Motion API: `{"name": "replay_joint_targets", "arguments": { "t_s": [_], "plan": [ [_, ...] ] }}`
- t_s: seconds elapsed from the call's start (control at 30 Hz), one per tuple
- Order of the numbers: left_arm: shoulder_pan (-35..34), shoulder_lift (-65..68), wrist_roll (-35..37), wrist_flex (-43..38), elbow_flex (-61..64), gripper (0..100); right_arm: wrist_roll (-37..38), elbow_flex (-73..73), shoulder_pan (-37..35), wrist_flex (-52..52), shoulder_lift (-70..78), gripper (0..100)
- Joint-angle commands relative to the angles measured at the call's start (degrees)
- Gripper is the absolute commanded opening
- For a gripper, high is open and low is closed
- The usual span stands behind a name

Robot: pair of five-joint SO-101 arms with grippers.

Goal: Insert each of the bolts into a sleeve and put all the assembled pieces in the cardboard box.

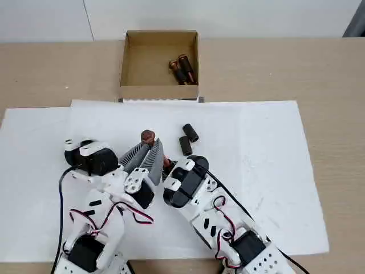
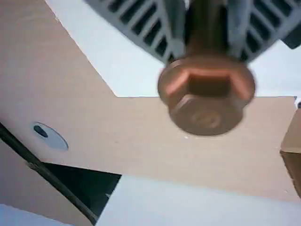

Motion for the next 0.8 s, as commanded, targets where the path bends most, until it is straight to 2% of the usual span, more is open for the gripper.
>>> {"name": "replay_joint_targets", "arguments": {
  "t_s": [0.0,0.2,0.33,0.47,0.77],
  "plan": [
    [-2.11,-0.53,0.44,-2.73,-0.13,0,0.53,-0.44,-0.4,-1.89,-0.57,0.2],
    [-2.9,-0.53,0.88,-2.9,0.13,0,0.53,-0.88,-0.4,-1.98,-0.57,0.2],
    [-2.81,-0.53,4.04,-2.99,1.45,0,0.79,-0.88,-0.4,-3.91,-0.57,0.2],
    [-2.81,-0.53,4.04,-2.9,1.71,0,4.57,-0.62,-0.4,-5.23,-0.57,0.2],
    [-0.88,-0.53,4.13,-2.81,1.98,0,4.57,-0.35,-0.48,-5.23,-0.57,0.2]
  ]
}}
